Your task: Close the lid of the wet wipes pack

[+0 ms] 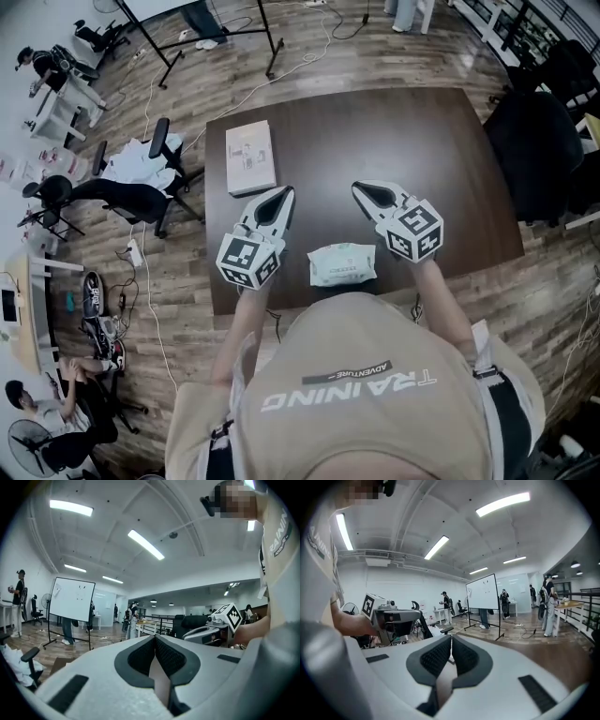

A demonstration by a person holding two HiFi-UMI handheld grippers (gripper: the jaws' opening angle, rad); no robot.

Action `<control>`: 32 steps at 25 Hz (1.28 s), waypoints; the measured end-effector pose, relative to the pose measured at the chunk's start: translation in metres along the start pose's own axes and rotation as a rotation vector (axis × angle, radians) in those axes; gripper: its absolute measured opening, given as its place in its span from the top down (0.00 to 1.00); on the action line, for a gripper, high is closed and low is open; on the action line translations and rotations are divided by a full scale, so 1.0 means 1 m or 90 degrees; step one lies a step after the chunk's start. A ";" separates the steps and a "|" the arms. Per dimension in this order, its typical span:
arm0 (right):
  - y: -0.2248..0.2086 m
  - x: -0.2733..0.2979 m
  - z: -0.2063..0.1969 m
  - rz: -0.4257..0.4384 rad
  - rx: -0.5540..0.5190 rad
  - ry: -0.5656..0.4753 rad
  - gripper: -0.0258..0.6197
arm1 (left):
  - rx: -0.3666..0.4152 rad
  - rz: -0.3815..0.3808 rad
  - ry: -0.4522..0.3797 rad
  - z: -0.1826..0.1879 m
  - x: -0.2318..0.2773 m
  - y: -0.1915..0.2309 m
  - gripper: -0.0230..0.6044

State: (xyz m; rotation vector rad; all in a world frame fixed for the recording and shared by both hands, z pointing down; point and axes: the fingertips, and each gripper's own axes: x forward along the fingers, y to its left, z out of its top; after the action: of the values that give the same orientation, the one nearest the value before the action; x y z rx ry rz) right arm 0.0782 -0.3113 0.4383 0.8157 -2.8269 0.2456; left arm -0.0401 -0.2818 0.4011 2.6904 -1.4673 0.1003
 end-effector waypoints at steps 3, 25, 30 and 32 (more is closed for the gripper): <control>-0.001 0.000 0.021 0.005 0.005 -0.023 0.93 | 0.050 0.002 -0.004 0.014 0.002 0.004 0.95; -0.013 -0.021 0.108 -0.116 -0.080 -0.169 0.93 | -0.009 0.071 -0.151 0.087 -0.017 0.030 0.95; -0.010 -0.023 0.092 -0.099 -0.075 -0.140 0.94 | -0.043 0.088 -0.141 0.069 -0.020 0.033 0.95; -0.007 -0.024 0.087 -0.092 -0.082 -0.128 0.94 | -0.037 0.095 -0.119 0.057 -0.023 0.033 0.95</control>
State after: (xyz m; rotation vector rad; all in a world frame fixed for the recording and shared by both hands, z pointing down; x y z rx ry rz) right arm 0.0902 -0.3231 0.3490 1.0644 -2.9085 -0.0429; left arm -0.0794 -0.2860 0.3434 2.6030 -1.6922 -0.1878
